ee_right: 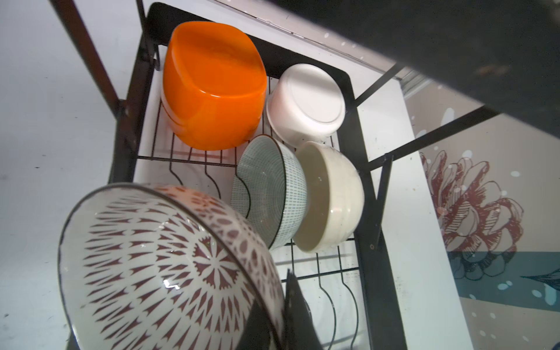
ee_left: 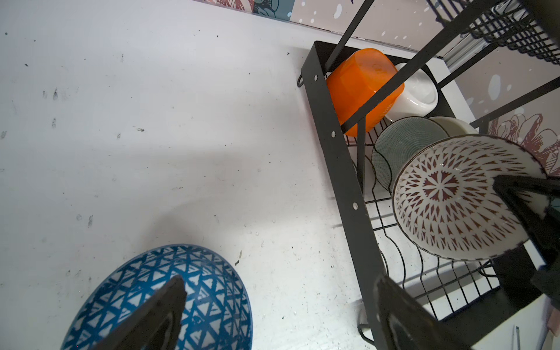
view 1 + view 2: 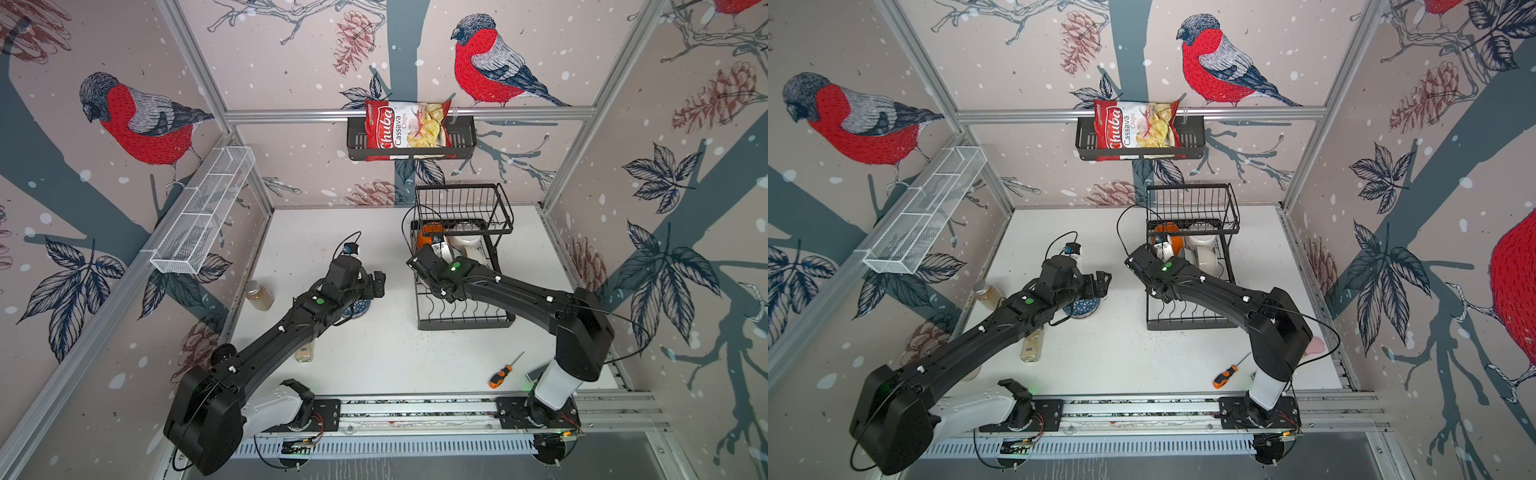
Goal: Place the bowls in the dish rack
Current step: 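Carry the red-patterned bowl into the rack with the right gripper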
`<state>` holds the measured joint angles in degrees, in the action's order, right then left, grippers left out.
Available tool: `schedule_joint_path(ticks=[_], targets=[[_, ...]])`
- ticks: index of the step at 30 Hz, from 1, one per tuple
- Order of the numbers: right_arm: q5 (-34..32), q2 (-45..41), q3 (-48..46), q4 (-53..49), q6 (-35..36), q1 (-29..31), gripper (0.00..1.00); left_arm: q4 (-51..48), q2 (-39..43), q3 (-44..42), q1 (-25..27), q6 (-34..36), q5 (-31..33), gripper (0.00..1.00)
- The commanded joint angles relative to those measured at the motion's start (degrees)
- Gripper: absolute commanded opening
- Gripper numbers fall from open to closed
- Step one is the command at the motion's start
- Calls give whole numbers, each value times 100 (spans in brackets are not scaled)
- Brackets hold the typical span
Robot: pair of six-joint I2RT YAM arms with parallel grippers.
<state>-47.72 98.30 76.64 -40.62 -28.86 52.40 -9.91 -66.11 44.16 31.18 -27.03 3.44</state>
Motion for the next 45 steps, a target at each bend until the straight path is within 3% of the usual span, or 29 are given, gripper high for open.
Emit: schedule_joint_path(ticks=[1,26,45], targets=[[-518,38,-43,82,-198,-2,0,221,136,-77,-15,55,151,97],[-1418,859,272,-67,-823,51,0,544,752,-697,-600,100,-423,97],[-2312,1973,1552,-1846,-1808,189,0,543,977,-878,-798,265,-454,96]])
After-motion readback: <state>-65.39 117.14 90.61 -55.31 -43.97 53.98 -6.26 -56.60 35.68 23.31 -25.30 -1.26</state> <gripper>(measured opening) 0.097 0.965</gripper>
